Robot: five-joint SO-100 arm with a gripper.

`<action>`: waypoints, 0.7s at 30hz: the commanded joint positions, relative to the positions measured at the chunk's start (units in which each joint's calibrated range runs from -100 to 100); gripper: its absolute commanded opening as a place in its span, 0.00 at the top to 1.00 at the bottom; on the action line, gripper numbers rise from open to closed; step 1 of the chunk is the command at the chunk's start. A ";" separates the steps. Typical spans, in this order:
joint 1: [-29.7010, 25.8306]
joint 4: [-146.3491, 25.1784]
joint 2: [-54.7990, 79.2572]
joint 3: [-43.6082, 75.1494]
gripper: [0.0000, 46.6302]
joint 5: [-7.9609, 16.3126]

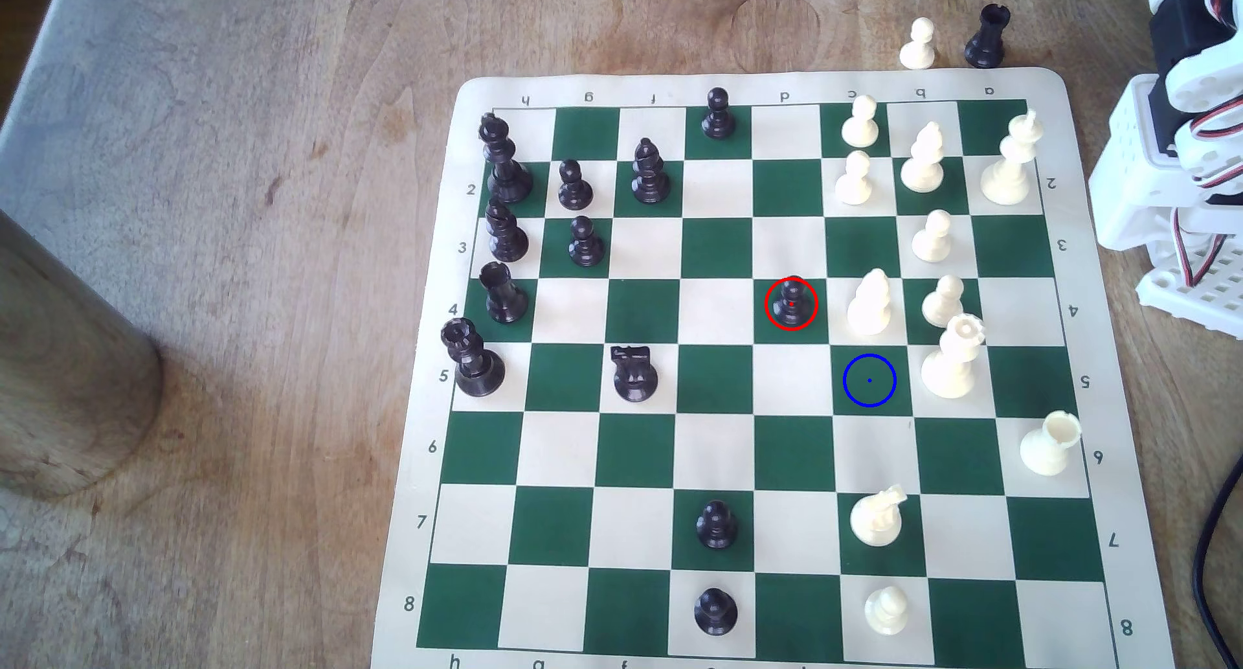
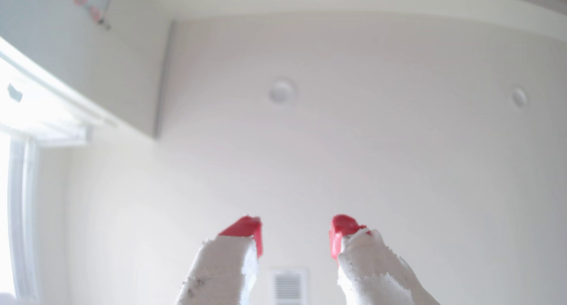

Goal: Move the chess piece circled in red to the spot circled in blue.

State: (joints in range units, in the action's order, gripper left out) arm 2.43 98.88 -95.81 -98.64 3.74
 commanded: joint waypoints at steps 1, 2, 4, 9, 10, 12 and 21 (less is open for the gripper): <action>-0.99 0.79 -0.03 -1.26 0.74 0.20; -0.99 0.38 -0.03 -1.26 0.74 0.20; -1.06 -2.57 -0.03 -0.81 0.74 0.20; -1.14 -14.04 0.06 2.81 0.74 0.20; -1.14 -22.23 0.06 6.17 0.74 0.20; -1.69 -30.50 0.06 9.71 0.74 0.20; -6.93 -77.02 0.14 29.20 0.76 0.59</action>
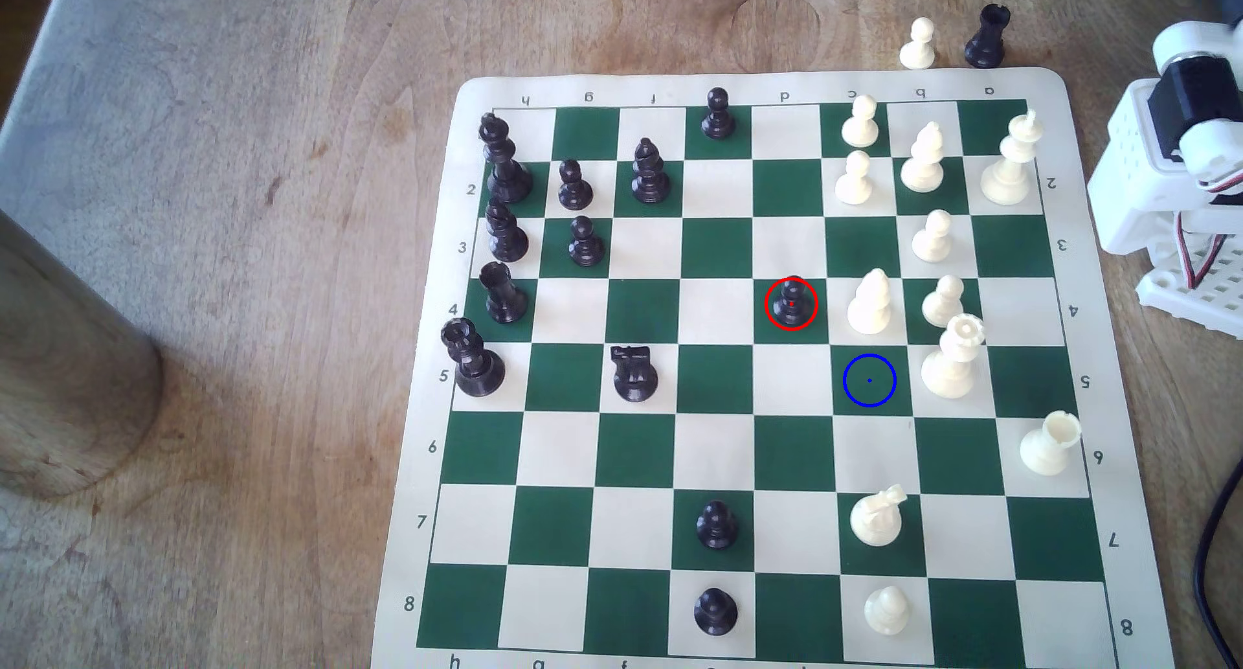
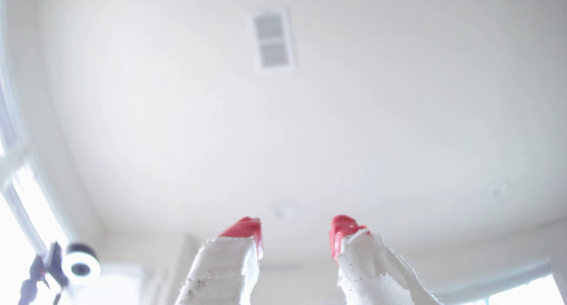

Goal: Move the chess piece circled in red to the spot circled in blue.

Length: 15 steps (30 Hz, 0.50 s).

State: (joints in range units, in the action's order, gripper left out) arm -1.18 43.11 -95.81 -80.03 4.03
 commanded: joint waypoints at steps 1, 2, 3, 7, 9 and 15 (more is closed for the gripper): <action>-5.82 -24.93 0.14 11.85 0.76 0.29; -7.54 -26.81 0.14 12.57 0.75 0.73; -6.99 -26.89 0.14 12.57 0.76 1.12; -2.07 -39.83 0.14 15.11 0.64 1.07; -1.36 -44.75 0.14 15.57 0.65 1.12; 1.77 -73.74 0.06 19.19 0.89 0.78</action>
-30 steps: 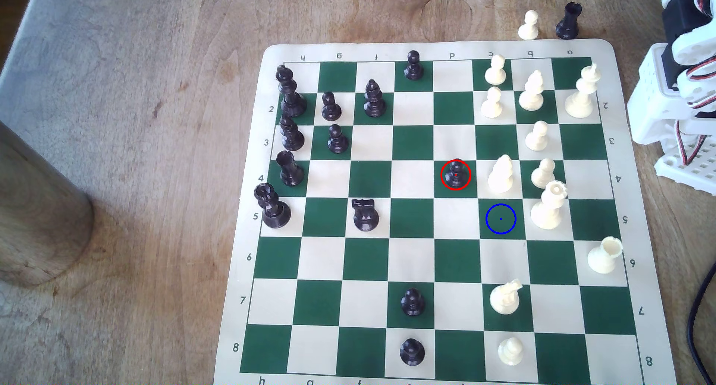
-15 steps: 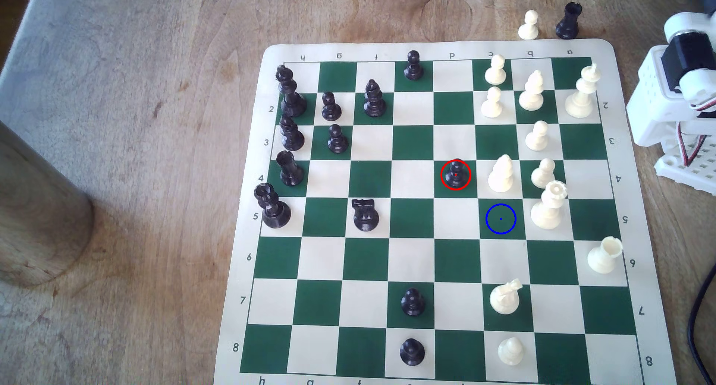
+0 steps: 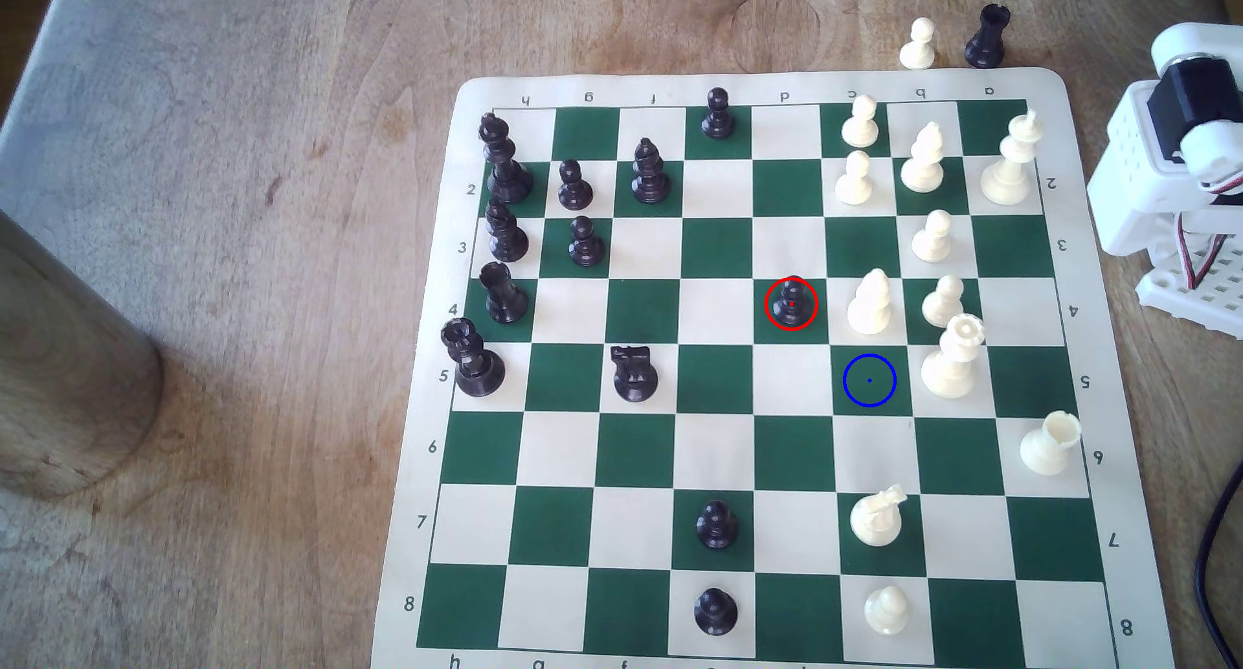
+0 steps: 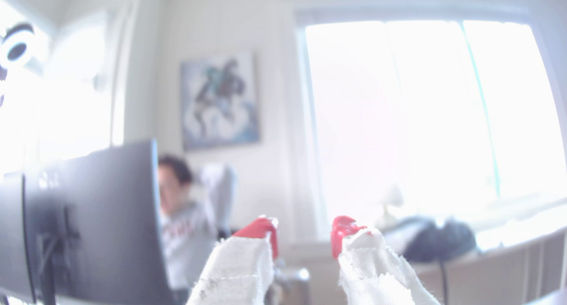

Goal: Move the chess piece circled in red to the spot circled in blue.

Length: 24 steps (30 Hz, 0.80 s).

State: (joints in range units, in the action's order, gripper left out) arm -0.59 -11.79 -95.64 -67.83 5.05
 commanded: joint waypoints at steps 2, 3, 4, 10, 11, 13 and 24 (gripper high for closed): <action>0.71 -29.65 -0.11 9.26 0.90 -1.56; 0.24 -34.40 -0.11 10.44 0.88 -2.54; -0.47 -38.99 -0.11 11.43 0.87 -3.03; -2.26 -53.65 6.51 11.62 0.82 -2.74; -2.58 -53.65 7.44 11.62 0.82 -2.25; -2.89 -53.40 10.33 12.07 0.82 -1.27; -5.08 -53.40 39.02 22.77 0.73 4.84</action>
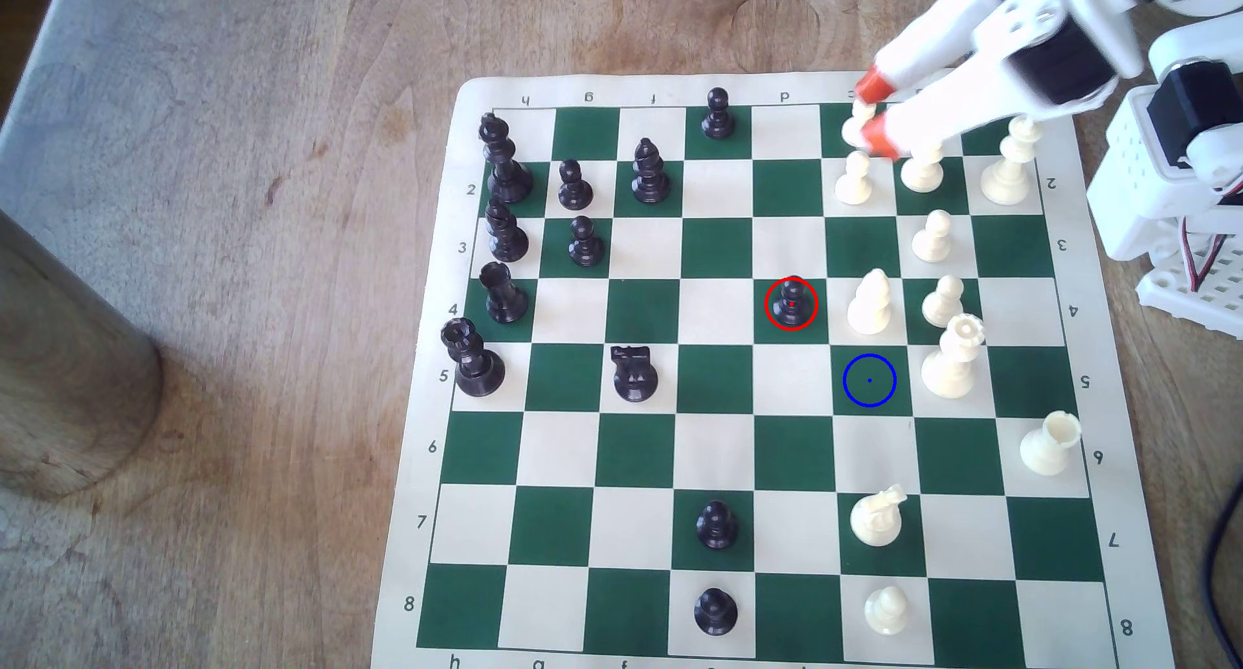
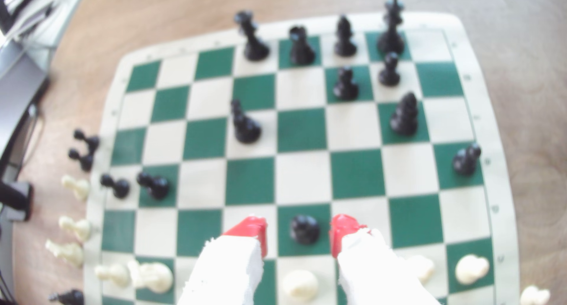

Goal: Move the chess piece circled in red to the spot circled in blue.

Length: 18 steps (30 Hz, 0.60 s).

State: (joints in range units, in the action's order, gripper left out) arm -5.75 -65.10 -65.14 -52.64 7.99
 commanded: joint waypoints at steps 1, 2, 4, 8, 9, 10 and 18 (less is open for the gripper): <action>0.16 -0.09 10.65 8.31 0.71 2.30; 0.24 0.15 13.36 9.13 0.69 2.93; 0.24 0.40 17.35 9.49 0.63 3.08; 0.08 1.63 23.97 9.85 0.59 3.57; 0.08 2.20 24.91 9.94 0.59 3.71; 0.08 2.61 25.93 10.21 0.60 3.81; -0.23 6.38 33.99 12.48 0.62 4.25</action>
State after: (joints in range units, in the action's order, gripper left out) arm -5.24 -59.84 -33.98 -46.68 11.99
